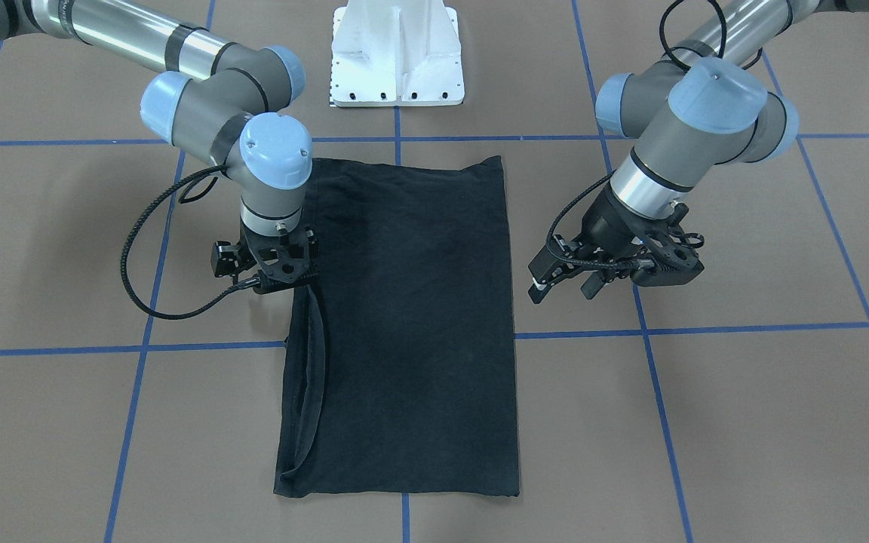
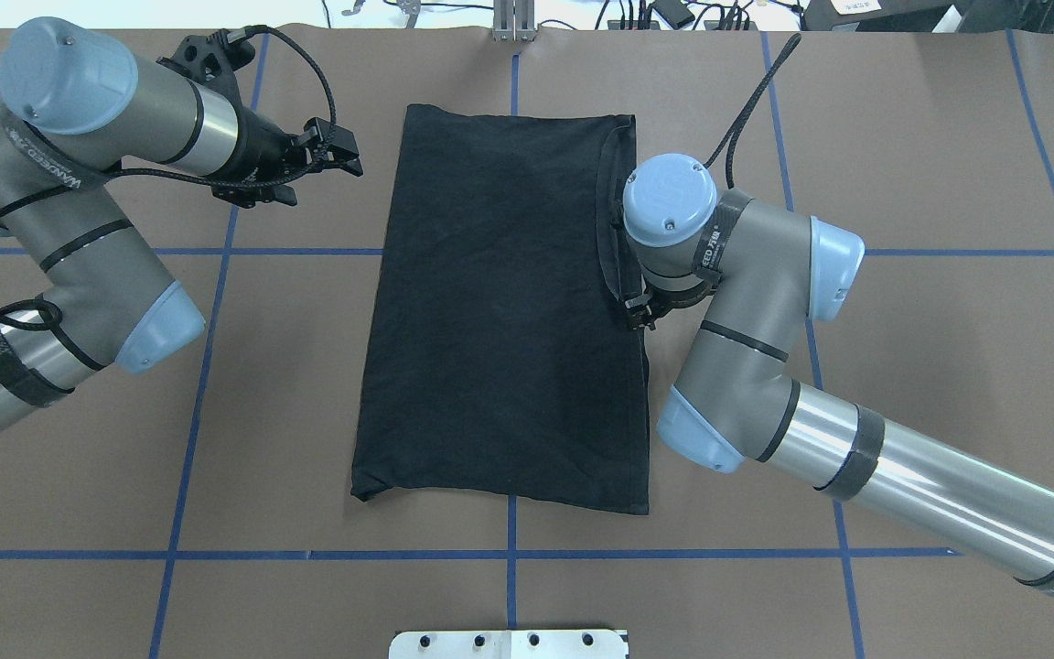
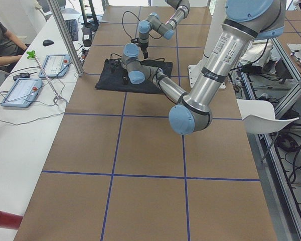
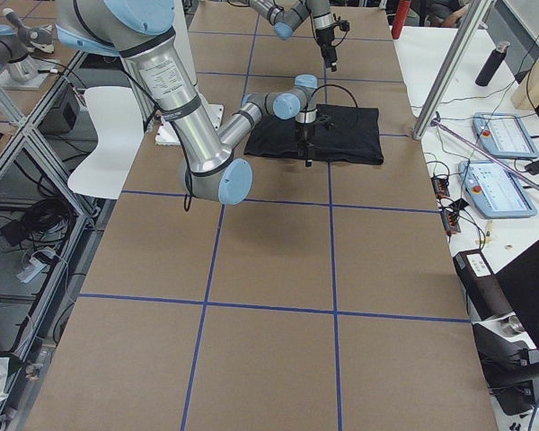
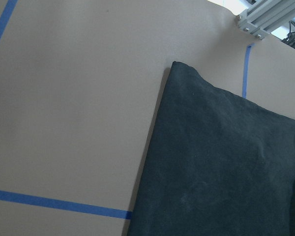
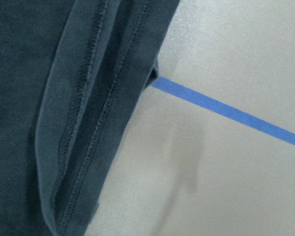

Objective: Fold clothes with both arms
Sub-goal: 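Move the right gripper to the shirt's far corner, smoothing the edge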

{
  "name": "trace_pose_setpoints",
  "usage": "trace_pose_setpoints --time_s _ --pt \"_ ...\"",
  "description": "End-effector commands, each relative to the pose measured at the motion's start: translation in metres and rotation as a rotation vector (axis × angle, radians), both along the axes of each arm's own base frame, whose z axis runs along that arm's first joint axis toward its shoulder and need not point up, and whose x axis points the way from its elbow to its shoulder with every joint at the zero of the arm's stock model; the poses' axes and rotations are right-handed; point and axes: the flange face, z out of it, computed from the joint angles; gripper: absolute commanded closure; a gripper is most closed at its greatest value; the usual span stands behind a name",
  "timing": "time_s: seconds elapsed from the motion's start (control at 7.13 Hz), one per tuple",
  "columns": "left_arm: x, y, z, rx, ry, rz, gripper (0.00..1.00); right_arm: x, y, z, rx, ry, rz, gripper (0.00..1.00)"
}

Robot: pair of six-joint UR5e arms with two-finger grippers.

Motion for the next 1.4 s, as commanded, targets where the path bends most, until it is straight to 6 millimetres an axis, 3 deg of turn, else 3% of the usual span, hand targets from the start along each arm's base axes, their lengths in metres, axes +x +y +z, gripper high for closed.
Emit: trace_pose_setpoints --time_s 0.0,0.28,0.56,0.7,0.98,1.26 --pt "0.0 0.0 0.0 0.0 0.0 0.001 0.0 0.031 -0.004 -0.026 -0.002 -0.082 0.0 0.0" --pt "0.0 0.0 0.001 0.0 -0.001 0.002 0.0 0.01 -0.001 -0.041 0.021 -0.088 -0.004 0.0" --pt "0.001 0.0 0.002 -0.002 -0.002 0.003 0.0 -0.033 -0.015 -0.062 0.059 -0.041 0.001 0.0" --pt "0.0 0.001 0.001 0.0 -0.001 0.003 0.0 -0.039 -0.02 -0.066 0.055 -0.035 0.002 0.0" --pt "0.001 0.001 0.002 -0.002 -0.002 0.005 0.0 -0.057 -0.034 -0.048 0.061 -0.034 0.006 0.0" --pt "0.001 0.001 0.002 -0.002 -0.002 0.005 0.0 -0.06 -0.048 -0.03 0.067 -0.027 0.008 0.0"
